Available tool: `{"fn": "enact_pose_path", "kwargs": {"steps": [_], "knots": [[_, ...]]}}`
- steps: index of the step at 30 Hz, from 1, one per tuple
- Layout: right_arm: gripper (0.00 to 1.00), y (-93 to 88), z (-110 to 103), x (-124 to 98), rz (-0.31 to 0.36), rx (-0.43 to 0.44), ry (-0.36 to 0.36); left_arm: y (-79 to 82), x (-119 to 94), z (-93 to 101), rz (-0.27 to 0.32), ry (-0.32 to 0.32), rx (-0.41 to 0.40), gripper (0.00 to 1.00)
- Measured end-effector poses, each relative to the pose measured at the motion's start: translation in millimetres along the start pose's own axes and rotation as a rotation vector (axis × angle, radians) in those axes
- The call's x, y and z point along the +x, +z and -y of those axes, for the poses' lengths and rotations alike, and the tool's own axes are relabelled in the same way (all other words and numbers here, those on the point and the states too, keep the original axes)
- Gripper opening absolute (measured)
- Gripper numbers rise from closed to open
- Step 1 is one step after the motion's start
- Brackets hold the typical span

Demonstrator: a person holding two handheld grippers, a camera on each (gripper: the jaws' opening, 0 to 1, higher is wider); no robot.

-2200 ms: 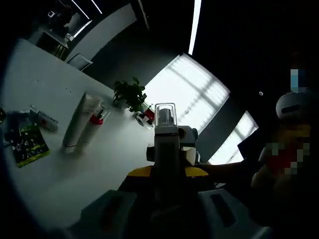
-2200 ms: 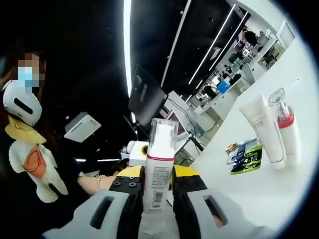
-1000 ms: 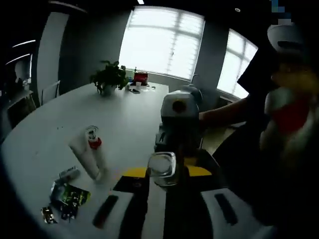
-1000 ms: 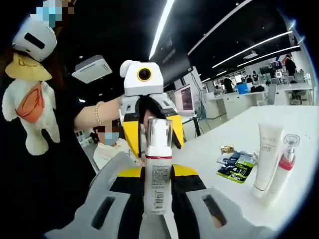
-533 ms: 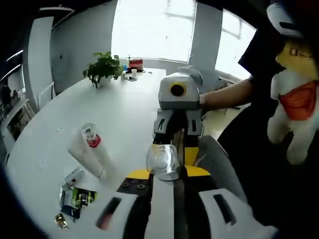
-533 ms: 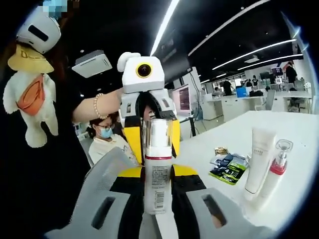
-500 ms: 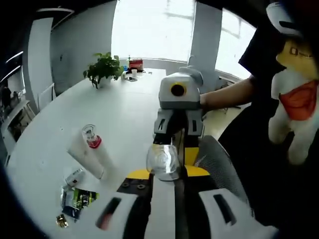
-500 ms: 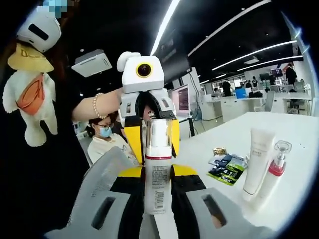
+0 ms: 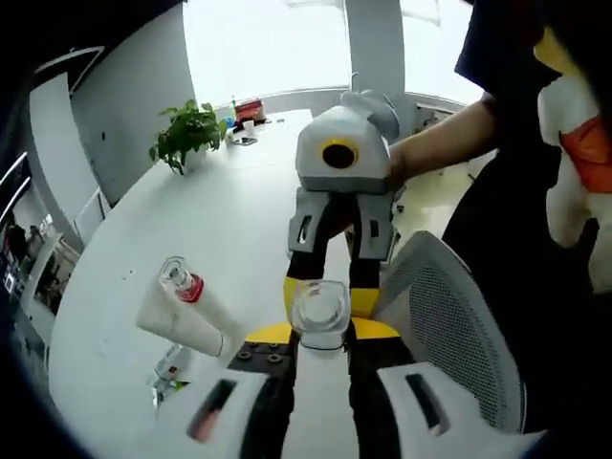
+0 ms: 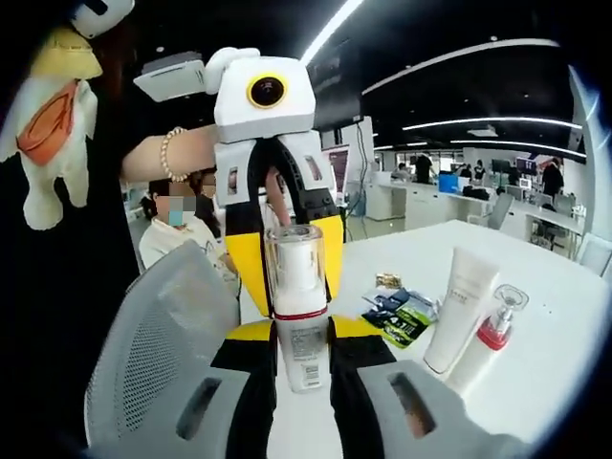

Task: Arrange the skincare products in the storage area until every visible bottle or jar stands upright without overlapping.

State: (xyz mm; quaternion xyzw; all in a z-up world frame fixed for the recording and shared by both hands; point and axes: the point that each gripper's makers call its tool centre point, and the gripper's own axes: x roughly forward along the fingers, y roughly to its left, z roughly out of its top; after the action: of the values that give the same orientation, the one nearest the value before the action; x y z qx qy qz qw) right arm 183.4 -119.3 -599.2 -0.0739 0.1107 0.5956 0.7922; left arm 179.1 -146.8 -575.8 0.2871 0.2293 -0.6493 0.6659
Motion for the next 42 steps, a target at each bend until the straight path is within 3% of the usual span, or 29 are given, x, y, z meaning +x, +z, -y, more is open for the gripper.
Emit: {"fn": "enact_pose_path", "kwargs": {"steps": [9, 19, 24, 42], "knots": [[0.21, -13.6, 14, -4, -0.015, 0.017, -0.047, -11.2, 13, -15.3, -0.009, 0.006, 0.01, 0.25], [0.22, -34.8, 27, -5, -0.051, 0.067, -0.079, -14.6, 28, -26.0, 0.047, -0.002, -0.04, 0.25], [0.21, -45.9, 32, -2, -0.062, 0.087, -0.084, -19.0, 41, -27.0, 0.029, -0.014, -0.036, 0.24], [0.21, -95.2, 45, 12, -0.194, 0.093, -0.09, -56.9, 75, -35.7, -0.043, -0.033, -0.026, 0.25]]}}
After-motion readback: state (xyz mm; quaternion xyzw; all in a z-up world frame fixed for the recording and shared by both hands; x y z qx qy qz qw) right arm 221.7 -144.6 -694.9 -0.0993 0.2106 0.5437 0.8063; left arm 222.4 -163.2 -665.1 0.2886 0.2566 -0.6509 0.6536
